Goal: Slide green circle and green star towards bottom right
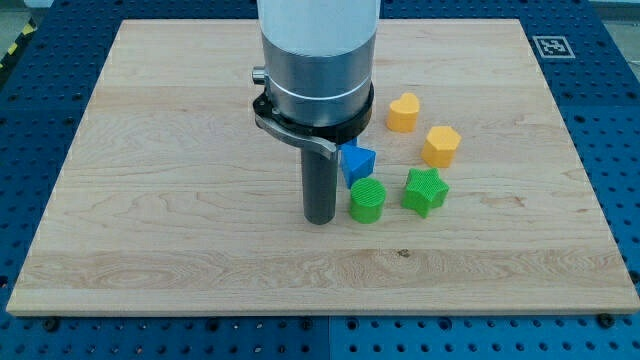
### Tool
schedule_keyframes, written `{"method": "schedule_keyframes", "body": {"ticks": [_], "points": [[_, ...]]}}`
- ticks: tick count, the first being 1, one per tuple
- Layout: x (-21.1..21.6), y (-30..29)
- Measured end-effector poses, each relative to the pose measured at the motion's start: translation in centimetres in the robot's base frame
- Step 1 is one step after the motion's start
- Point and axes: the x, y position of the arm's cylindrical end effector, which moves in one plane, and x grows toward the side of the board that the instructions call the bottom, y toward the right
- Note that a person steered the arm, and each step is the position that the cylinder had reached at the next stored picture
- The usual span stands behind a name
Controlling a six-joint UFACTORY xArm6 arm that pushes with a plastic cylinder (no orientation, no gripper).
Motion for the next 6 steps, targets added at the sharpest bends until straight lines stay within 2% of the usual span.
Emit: {"method": "schedule_keyframes", "body": {"ticks": [2, 6], "points": [[-0.7, 1.5], [-0.8, 10.3]]}}
